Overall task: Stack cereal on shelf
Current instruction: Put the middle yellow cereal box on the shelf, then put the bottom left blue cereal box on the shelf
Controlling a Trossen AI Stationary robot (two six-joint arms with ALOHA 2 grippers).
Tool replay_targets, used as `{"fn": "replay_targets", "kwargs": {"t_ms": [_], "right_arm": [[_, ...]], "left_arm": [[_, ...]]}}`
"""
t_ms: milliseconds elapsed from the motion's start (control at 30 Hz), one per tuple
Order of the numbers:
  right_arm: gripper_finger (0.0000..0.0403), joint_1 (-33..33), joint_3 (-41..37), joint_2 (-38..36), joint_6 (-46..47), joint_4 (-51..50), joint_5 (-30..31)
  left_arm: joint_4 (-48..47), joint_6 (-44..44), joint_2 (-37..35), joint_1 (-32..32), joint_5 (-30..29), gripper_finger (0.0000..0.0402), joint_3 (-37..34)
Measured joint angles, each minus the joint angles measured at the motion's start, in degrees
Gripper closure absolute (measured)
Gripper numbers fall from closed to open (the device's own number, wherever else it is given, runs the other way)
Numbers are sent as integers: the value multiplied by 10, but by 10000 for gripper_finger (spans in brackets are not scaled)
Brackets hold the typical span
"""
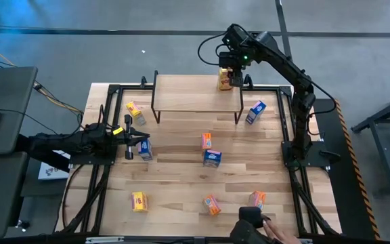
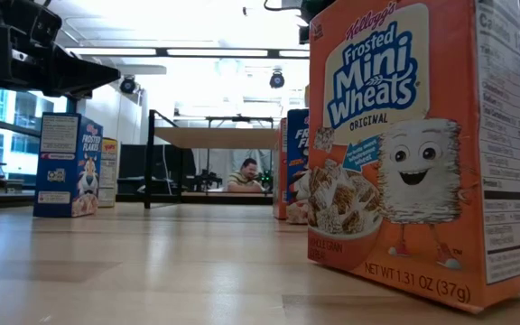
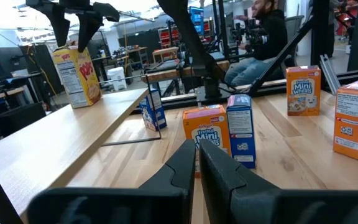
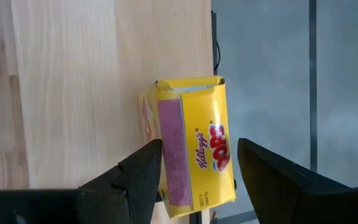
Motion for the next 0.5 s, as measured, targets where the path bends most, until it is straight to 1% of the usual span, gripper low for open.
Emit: {"fn": "replay_targets", "kwargs": {"t_ms": [300, 500], "right_arm": [[198, 2, 1, -16, 0, 6, 4], [198, 3, 1, -45, 5, 10, 11]], "left_arm": [[0, 0, 0, 0, 0, 387, 0], [0, 0, 0, 0, 0, 387, 0]]}}
